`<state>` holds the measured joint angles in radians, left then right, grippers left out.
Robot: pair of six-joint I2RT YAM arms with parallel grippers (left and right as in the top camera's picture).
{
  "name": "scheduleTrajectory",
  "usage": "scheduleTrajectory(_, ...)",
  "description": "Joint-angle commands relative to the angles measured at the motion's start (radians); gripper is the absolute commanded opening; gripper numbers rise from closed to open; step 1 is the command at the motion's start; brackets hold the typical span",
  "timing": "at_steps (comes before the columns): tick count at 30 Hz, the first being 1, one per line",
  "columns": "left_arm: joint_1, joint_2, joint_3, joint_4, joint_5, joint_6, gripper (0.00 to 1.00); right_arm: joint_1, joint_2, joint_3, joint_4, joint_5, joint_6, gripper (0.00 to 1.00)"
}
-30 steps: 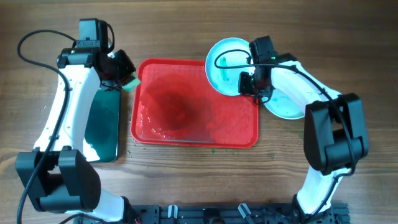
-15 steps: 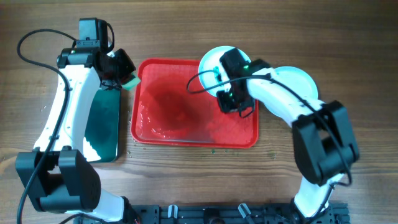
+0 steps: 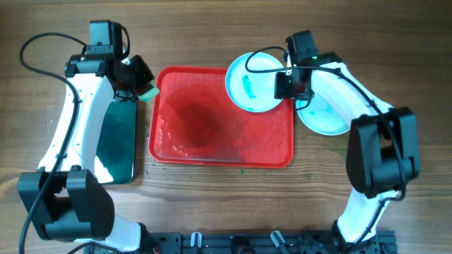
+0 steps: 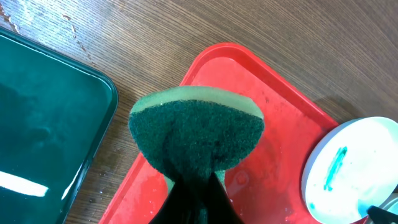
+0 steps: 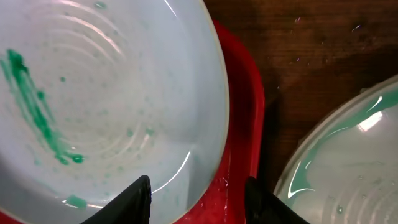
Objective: Clean dirty plates on tray and stack at the side
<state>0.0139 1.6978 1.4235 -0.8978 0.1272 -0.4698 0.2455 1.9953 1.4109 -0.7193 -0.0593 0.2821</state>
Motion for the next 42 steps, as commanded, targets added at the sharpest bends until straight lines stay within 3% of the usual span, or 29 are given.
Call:
scheduleTrajectory(1,-0.006,0.006,0.000,0.003,-0.013,-0.010,0.04,0.002,0.014,-0.012,0.024,-0.001,-0.017,0.49)
scheduleTrajectory(3,-0.006,0.006,0.000,0.003,-0.013,-0.010,0.04,0.002,0.021,-0.023,0.036,-0.002,-0.016,0.47)
scheduleTrajectory(6,-0.006,0.006,0.000,0.003,-0.013,-0.010,0.04,0.012,0.032,-0.031,0.057,-0.068,-0.053,0.36)
scheduleTrajectory(13,-0.006,0.006,0.000,0.002,-0.013,-0.010,0.04,0.071,0.073,-0.055,0.061,-0.023,-0.102,0.34)
scheduleTrajectory(16,-0.006,0.006,0.000,0.002,-0.013,-0.010,0.04,0.084,0.078,-0.071,0.032,-0.048,-0.121,0.11)
scheduleTrajectory(17,-0.006,0.006,0.000,0.003,-0.013,-0.010,0.04,0.089,0.074,-0.070,0.018,-0.069,-0.126,0.09)
scheduleTrajectory(21,-0.006,0.006,0.000,0.003,-0.013,-0.010,0.04,0.156,0.004,-0.056,-0.103,-0.122,-0.161,0.09)
scheduleTrajectory(22,-0.006,0.006,0.000,0.003,-0.013,-0.010,0.04,0.181,-0.033,-0.050,-0.140,-0.122,-0.169,0.13)
scheduleTrajectory(23,-0.006,0.006,0.000,0.003,-0.013,-0.010,0.04,0.197,-0.066,-0.049,-0.154,-0.121,-0.178,0.24)
scheduleTrajectory(24,-0.006,0.006,0.000,0.003,-0.013,-0.010,0.04,0.208,-0.101,-0.049,-0.156,-0.096,-0.178,0.41)
scheduleTrajectory(25,-0.006,0.006,0.000,0.003,-0.013,-0.010,0.04,0.209,-0.119,-0.049,-0.151,-0.070,-0.178,0.51)
scheduleTrajectory(26,-0.006,0.006,0.000,0.003,-0.013,-0.010,0.04,0.208,-0.133,-0.049,-0.125,-0.018,-0.185,0.54)
scheduleTrajectory(33,-0.006,0.006,0.000,0.003,-0.013,-0.010,0.04,0.207,-0.054,-0.050,0.086,-0.032,-0.484,0.52)
scheduleTrajectory(39,-0.006,0.006,0.000,0.003,-0.013,-0.010,0.04,0.206,0.045,-0.050,0.082,-0.077,-0.516,0.43)
scheduleTrajectory(41,-0.006,0.006,0.000,0.003,-0.013,-0.010,0.04,0.206,0.057,-0.050,0.075,-0.077,-0.504,0.31)
scheduleTrajectory(42,-0.006,0.006,0.000,0.003,-0.013,-0.010,0.04,0.206,0.058,-0.050,0.071,-0.076,-0.487,0.19)
